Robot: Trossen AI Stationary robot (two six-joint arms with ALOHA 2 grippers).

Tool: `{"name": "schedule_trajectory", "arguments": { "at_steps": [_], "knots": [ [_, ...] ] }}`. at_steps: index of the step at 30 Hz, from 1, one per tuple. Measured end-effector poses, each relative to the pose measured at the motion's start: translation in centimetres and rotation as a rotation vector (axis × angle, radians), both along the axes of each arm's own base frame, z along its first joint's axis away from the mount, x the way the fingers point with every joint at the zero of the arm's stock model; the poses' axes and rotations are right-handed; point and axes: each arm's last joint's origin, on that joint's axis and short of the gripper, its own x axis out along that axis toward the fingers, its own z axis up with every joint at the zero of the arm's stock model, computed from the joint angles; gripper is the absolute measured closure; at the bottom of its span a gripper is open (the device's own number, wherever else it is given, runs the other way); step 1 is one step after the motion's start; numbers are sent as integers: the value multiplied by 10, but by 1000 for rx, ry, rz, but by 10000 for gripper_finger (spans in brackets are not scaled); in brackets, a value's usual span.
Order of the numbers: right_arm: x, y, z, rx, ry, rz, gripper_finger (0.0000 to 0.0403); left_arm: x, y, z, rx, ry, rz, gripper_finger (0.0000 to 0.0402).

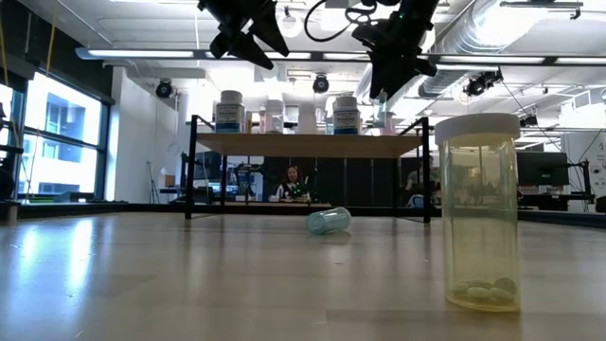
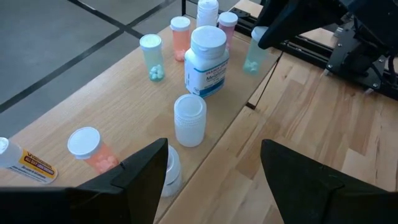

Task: Pick and place medicine bottles onto shelf by color
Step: Put the top blue pill bottle on the shelf

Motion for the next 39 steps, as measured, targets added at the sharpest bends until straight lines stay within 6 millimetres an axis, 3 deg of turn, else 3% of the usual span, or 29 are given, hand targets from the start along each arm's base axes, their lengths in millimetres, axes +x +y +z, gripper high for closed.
{"name": "schedule_trajectory", "arguments": {
  "at_steps": [14,31,39],
  "knots": [
    [7,8,-6,-17,49,52,308,0,0,0,0,0,0,154],
    [8,2,-12,-22,84,30,308,0,0,0,0,-2,-1,154],
    [8,2,-12,-38,93,37,264,0,0,0,-2,-1,-3,154]
  ]
}}
